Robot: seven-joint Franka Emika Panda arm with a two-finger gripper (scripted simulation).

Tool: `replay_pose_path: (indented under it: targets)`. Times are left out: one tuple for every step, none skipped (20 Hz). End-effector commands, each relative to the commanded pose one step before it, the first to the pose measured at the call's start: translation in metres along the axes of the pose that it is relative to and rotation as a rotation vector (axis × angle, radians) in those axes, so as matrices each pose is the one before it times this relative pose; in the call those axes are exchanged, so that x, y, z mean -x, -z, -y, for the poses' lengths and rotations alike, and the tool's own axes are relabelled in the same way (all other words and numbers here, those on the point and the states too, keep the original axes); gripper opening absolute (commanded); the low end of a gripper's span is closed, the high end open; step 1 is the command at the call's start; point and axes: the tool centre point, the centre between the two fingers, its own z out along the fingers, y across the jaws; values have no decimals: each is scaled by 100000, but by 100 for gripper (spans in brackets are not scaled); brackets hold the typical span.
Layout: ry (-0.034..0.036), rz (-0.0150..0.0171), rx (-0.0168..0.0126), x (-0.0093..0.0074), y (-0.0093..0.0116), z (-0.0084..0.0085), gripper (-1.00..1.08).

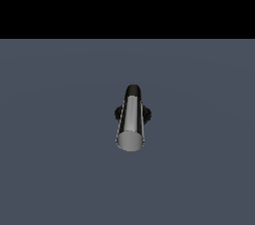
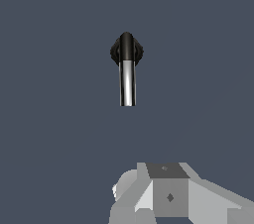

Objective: Turn on the faucet by rotating a designated handle.

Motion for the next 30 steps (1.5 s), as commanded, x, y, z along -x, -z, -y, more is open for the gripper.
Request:
replay_pose_path:
  targets:
    - [0,0,0,0,0,-1,-100]
    - [0,0,0,0,-23,2,-100]
    - [0,0,0,-1,-70,5,-100]
    - [65,22,3,-12,-125,32,-100]
    - [0,0,0,-3,-165,12,-100]
    - [113,41,2,-22,-226,54,-100]
    - [65,23,1,-15,-268,41,-100]
    - [92,33,1,-20,-320,54,-100]
    - [113,40,2,-24,-373,65,-100]
    - [113,40,2,-25,-423,68,-100]
    - [138,50,2,-30,-476,80,-100]
    - [145,52,2,-32,-527,87,-100]
    - [159,57,2,-35,-577,95,-100]
    - [184,66,3,-39,-628,107,-100]
    - [195,70,3,-42,-675,114,-100]
    - [195,70,3,-43,-721,117,-100]
    - [225,81,3,-48,-768,130,-100]
    - [230,82,3,-49,-811,135,-100]
    - [239,85,3,-52,-852,141,-100]
    - [252,90,4,-55,-892,148,-100]
    - [268,96,4,-58,-930,156,-100]
    - [276,98,4,-60,-955,161,-100]
    - [268,95,4,-59,-943,157,-100]
    - [268,95,4,-60,-928,156,-100]
    - [264,93,4,-59,-913,154,-100]
    - [256,90,4,-59,-897,150,-100]
    - [256,90,3,-60,-883,149,-100]
    - [252,89,3,-60,-868,147,-100]
    - [248,87,3,-60,-854,145,-100]
    - [248,87,3,-61,-840,144,-100]
